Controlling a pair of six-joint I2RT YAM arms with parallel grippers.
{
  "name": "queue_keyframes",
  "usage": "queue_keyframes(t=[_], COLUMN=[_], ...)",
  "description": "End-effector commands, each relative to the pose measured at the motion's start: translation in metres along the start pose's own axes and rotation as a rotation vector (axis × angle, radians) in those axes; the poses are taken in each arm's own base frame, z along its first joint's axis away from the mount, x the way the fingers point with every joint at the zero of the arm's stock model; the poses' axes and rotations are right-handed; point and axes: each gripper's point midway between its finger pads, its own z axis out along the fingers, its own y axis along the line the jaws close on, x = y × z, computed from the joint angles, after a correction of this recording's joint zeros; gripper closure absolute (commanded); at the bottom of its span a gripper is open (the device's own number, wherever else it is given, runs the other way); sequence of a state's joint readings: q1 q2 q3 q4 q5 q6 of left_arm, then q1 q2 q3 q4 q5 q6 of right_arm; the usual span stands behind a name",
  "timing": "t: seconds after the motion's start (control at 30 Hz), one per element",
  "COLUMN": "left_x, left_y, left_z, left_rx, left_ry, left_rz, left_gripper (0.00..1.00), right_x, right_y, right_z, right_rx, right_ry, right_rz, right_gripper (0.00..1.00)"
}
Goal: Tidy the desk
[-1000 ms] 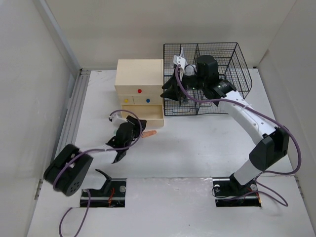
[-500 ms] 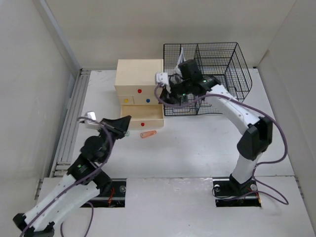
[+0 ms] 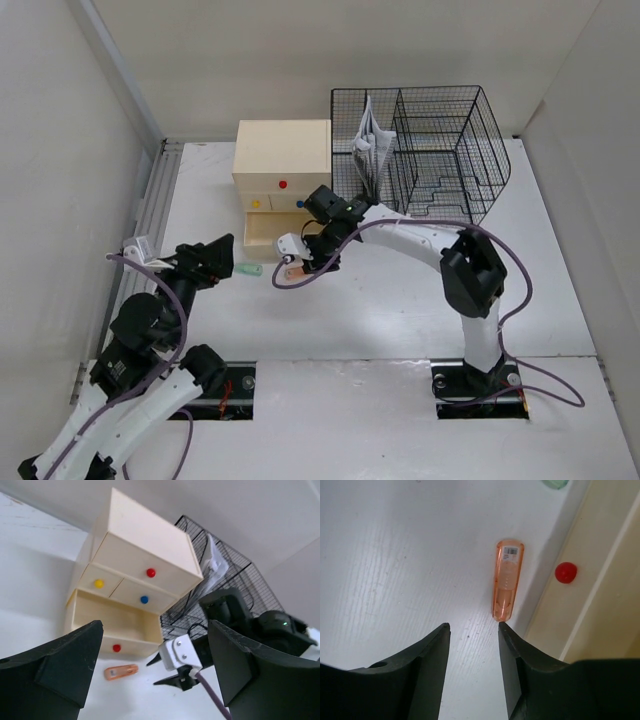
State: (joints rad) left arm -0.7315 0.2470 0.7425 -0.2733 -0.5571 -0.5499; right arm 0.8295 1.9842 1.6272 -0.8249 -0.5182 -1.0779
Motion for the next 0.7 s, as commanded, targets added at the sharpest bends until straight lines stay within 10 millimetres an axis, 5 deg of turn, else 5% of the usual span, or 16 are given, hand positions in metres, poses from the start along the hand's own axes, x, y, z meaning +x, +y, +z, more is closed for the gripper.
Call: queue_keyframes(t=[0.0, 0.37, 0.67], left_x=[-0.009, -0.024, -0.029], left_y=[0.005, 0.01, 0.012], left_z=[-0.008, -0.022, -0.025], left_rx=[0.017, 0.035, 0.035], left_ry=[-0.031, -0.095, -0.112], left_rz=[0.055, 0.011, 0.0], left_gripper=[0.17, 0.14, 0.13], right_x=[-0.011, -0.011, 0.003], right_y=[-0.022, -0.027, -0.031], right_z=[-0.005, 0.044, 0.061], right_rx=[0.118, 0.182, 0.182], right_ry=[0.013, 0.109, 0.145], right_rz=[-0.043, 0.018, 0.046], right_gripper=[0.51, 0.51, 0.51])
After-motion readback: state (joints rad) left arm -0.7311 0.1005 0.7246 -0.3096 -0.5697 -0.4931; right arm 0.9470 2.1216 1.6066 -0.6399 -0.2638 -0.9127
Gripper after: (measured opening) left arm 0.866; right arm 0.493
